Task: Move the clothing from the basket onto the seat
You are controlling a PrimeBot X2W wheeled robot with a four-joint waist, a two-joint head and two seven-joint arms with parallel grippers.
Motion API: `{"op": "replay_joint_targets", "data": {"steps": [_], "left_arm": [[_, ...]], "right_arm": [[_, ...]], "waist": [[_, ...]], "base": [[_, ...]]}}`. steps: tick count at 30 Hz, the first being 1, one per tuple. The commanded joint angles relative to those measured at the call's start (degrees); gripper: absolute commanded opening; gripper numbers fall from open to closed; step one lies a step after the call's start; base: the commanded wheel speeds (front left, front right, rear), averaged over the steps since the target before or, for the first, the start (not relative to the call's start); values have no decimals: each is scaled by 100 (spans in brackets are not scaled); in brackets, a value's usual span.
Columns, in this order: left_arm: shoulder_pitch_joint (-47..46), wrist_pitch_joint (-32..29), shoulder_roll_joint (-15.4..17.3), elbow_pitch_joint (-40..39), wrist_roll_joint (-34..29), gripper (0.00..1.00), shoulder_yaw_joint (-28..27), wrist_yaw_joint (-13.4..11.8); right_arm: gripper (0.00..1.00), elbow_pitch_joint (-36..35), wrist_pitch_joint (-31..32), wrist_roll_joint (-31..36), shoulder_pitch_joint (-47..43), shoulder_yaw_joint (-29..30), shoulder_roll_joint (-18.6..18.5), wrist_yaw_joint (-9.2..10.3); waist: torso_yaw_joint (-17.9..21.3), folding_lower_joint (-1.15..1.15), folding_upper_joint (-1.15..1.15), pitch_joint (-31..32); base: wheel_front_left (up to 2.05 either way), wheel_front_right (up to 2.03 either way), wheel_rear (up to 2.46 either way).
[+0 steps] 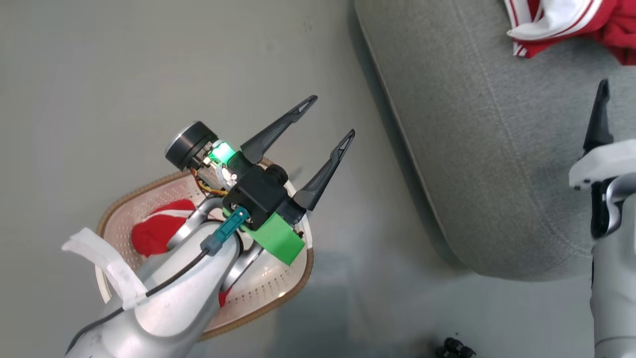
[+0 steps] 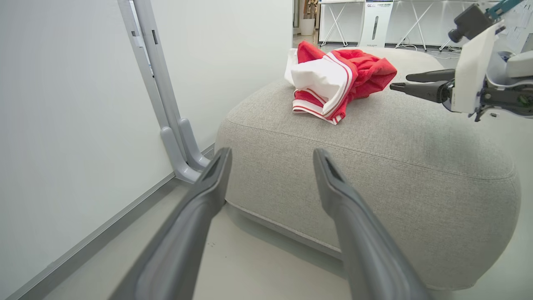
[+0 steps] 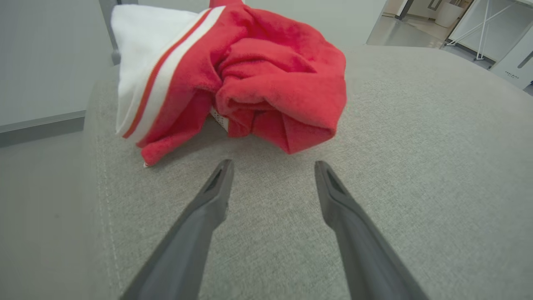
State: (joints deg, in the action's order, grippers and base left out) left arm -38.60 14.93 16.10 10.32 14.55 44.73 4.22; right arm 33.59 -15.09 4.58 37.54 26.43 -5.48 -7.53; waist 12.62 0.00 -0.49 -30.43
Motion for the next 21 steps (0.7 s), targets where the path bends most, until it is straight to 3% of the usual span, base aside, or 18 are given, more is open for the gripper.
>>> {"op": "replay_joint_targets", "data": {"steps": [1, 10, 21], "left_arm": [[138, 22, -25, 36, 64, 100, -22, -34], [780, 29, -181, 97, 231, 100, -282, -206], [1432, 31, -315, 118, 292, 100, -840, -330]], "right_arm": [[100, -61, -11, -47, -211, -68, -19, 7], [100, -688, -11, -313, -1010, -827, -15, 7], [100, -1386, -11, -709, -1569, -1791, 101, 7]], "waist": [[129, 0, 49, 481], [78, 0, 49, 1348], [-541, 0, 49, 1946]], "base": [[0, 0, 0], [0, 0, 0], [0, 0, 0]]}}
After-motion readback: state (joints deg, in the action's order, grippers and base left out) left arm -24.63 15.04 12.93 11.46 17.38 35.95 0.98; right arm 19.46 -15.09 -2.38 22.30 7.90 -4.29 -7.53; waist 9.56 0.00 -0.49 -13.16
